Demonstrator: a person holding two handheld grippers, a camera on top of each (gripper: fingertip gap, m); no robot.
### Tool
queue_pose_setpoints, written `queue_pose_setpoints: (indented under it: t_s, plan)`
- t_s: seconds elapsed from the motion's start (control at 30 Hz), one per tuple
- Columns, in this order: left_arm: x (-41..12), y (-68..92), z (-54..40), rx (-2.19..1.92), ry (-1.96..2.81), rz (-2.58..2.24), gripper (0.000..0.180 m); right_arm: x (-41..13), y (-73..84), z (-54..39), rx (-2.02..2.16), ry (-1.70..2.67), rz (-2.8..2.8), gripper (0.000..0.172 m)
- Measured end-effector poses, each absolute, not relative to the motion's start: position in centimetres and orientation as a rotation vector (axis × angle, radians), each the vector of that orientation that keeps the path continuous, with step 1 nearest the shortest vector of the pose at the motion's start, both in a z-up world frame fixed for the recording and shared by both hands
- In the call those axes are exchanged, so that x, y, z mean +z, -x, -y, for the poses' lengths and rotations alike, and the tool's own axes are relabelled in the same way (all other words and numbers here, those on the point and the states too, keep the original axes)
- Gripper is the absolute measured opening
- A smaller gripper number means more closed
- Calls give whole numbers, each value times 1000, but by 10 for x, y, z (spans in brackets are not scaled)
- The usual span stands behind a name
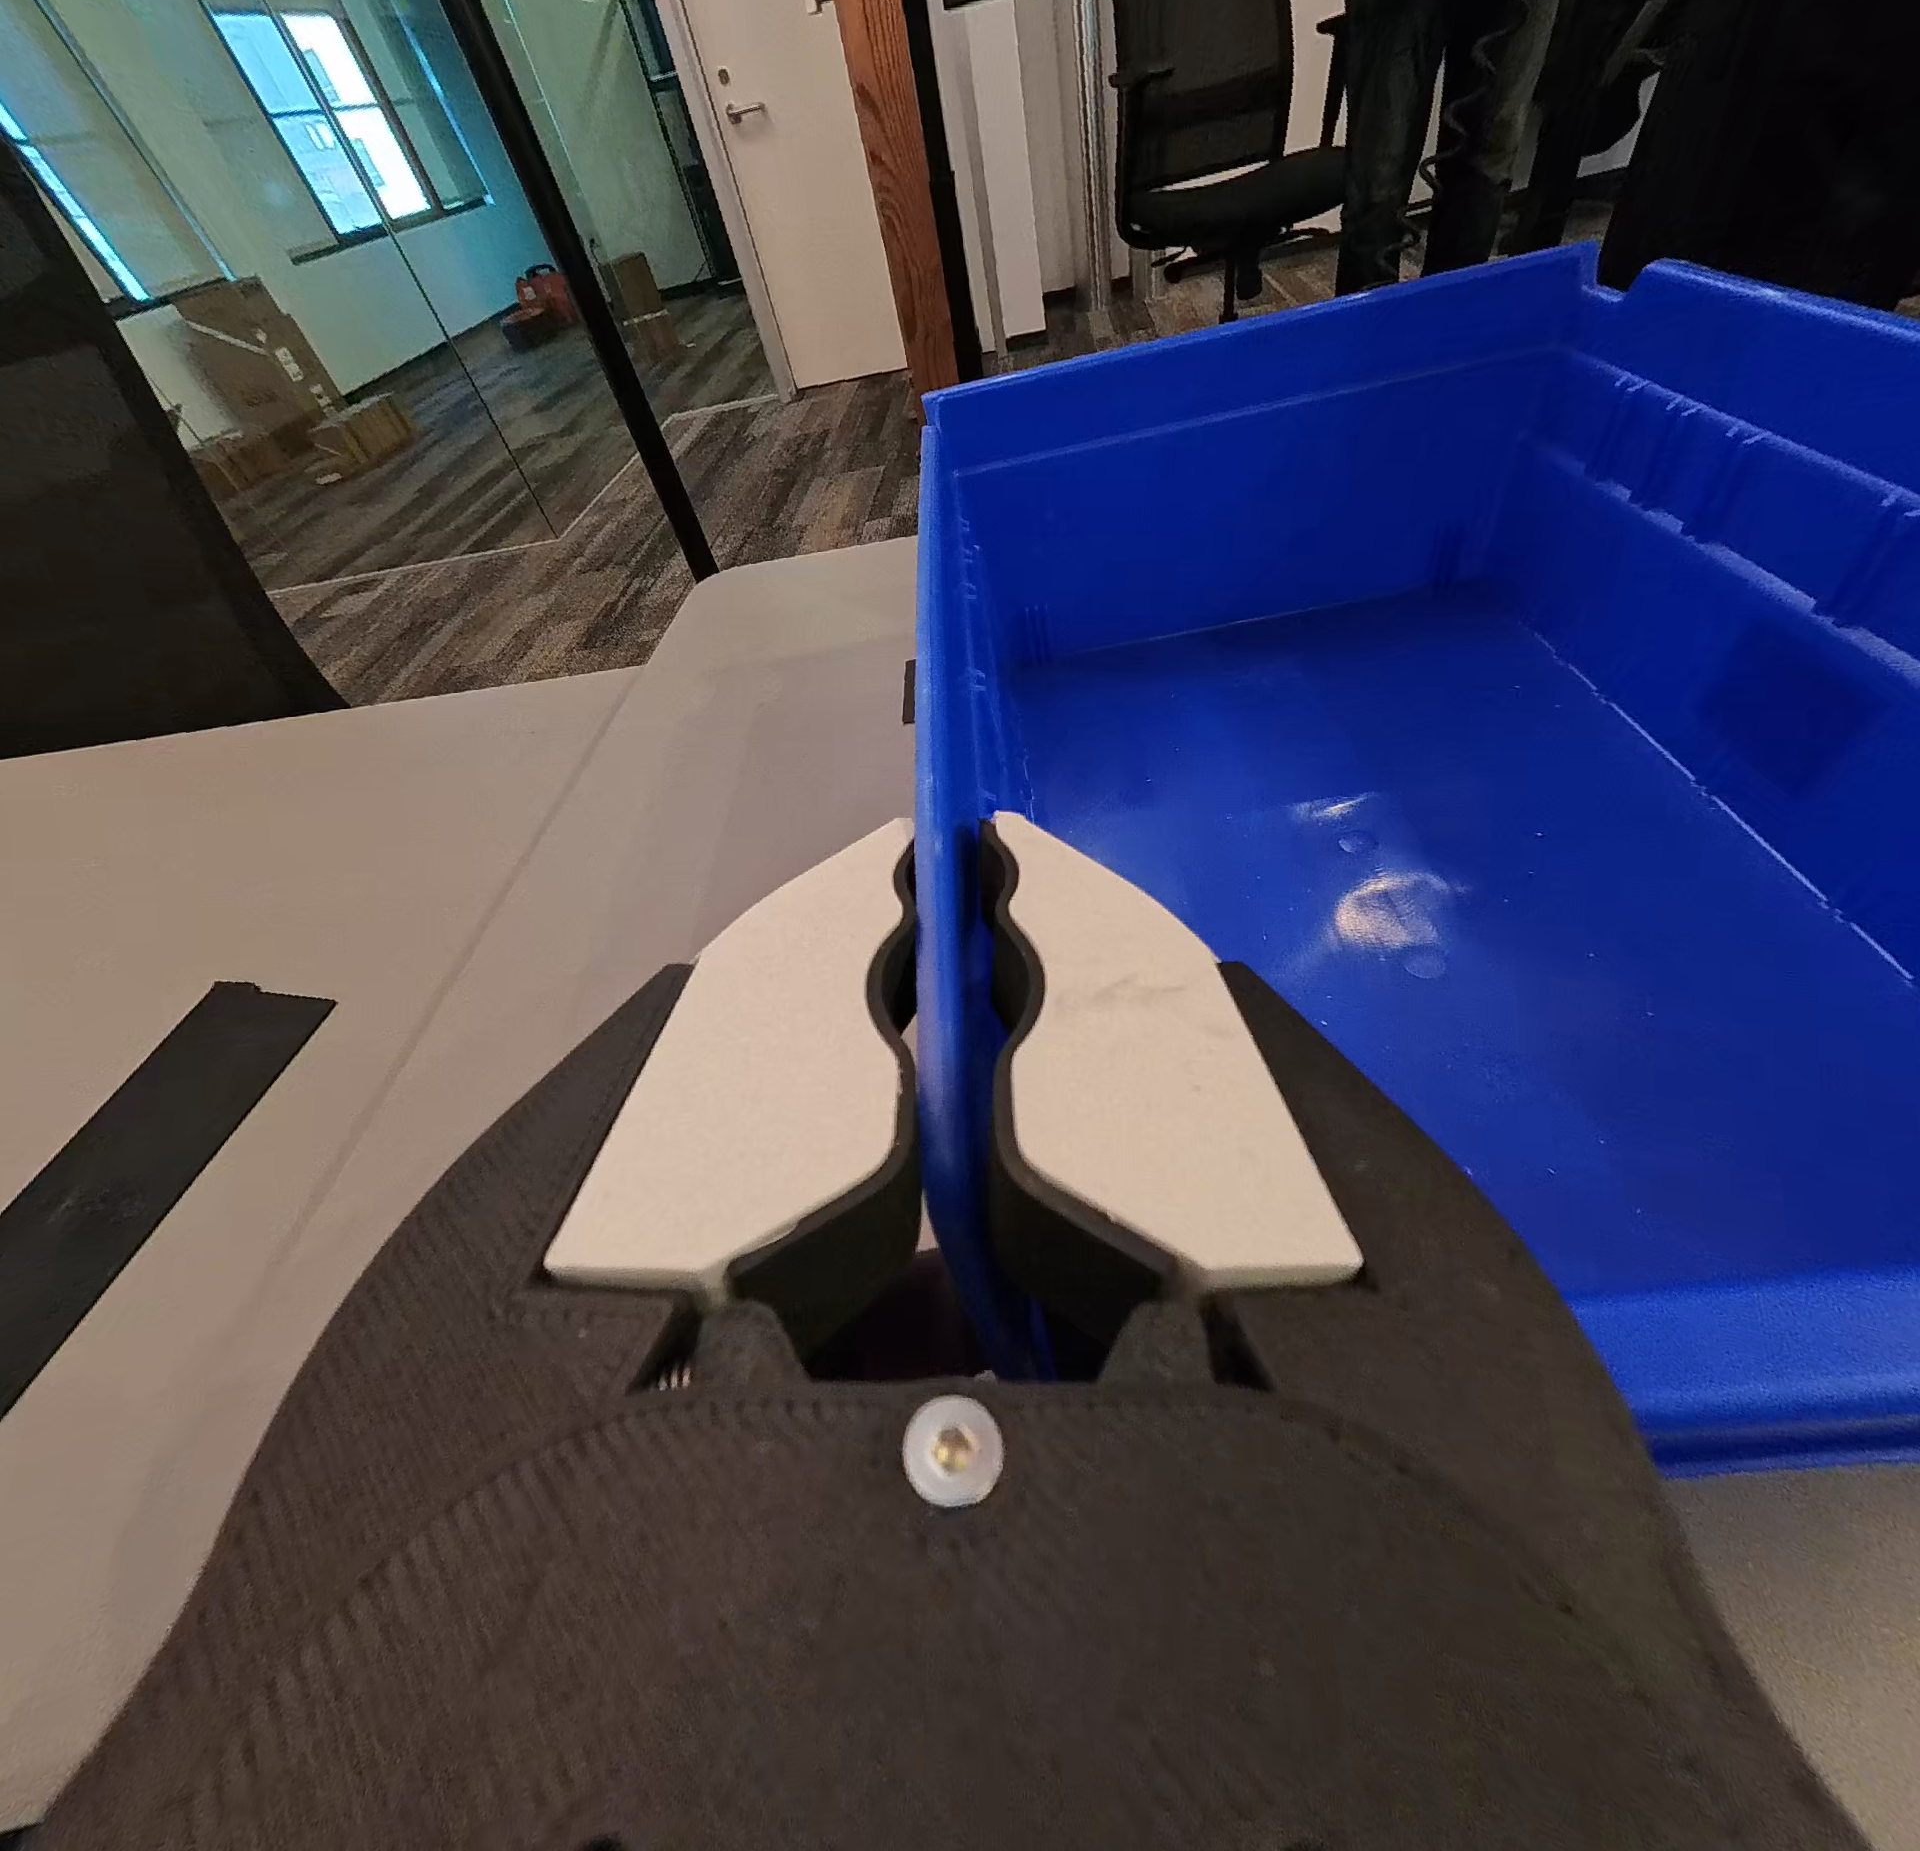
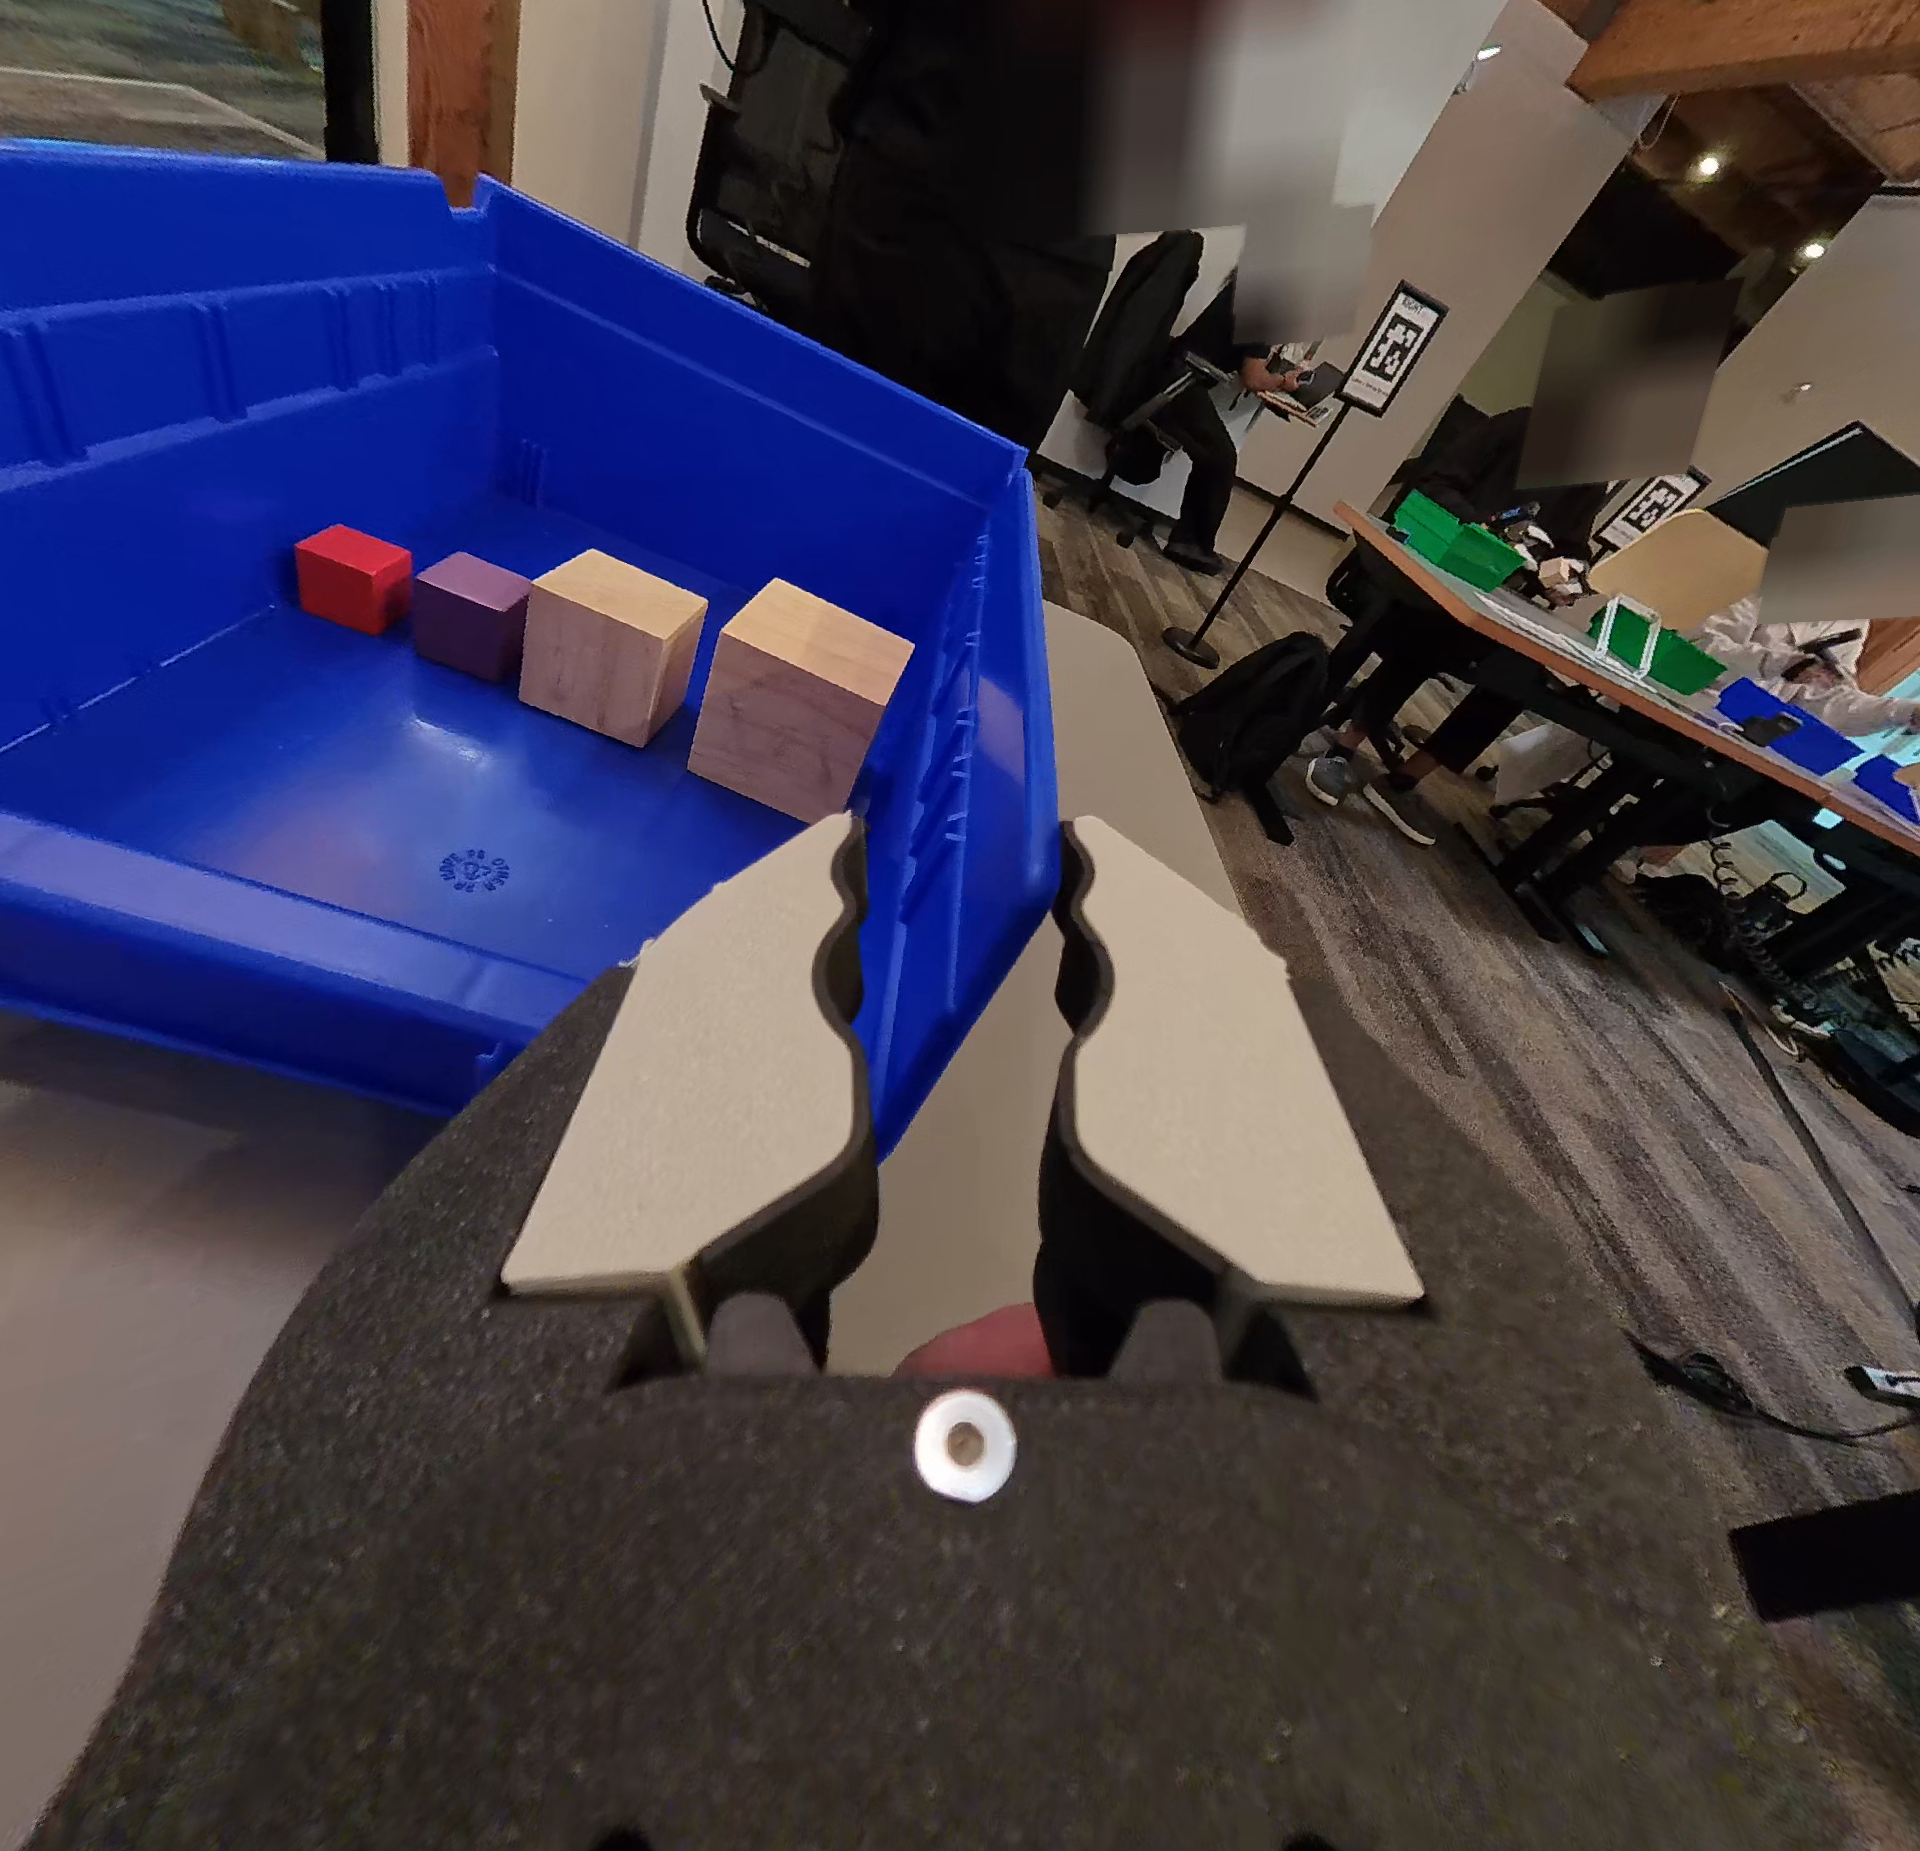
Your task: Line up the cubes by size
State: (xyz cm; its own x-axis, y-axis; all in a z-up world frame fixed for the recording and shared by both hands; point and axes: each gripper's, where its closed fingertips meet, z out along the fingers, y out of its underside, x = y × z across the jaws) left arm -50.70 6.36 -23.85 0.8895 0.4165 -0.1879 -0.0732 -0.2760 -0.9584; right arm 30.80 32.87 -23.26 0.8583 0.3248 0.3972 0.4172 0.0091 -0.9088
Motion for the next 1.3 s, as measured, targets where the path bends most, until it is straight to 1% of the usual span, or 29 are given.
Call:
queue_pose_setpoints:
  t_s: [0.1, 0.13, 0.17, 0.27, 1.3]
  plan:
    - [-238, 506, -64, 478, 1794, 254, 7, -233, -309, -329, -78, 1596, 588, 29]
    - [-238, 506, -64, 478, 1794, 252, 7, -232, -311, -330, -79, 1597, 577, 25]
    - [-238, 506, -64, 477, 1794, 251, 7, -231, -312, -330, -74, 1596, 563, 18]
    - [-238, 506, -64, 476, 1795, 254, 7, -230, -314, -330, -37, 1604, 548, 11]
    - [-238, 500, -61, 450, 1793, 267, 6, -230, -315, -329, -82, 1589, 551, 10]
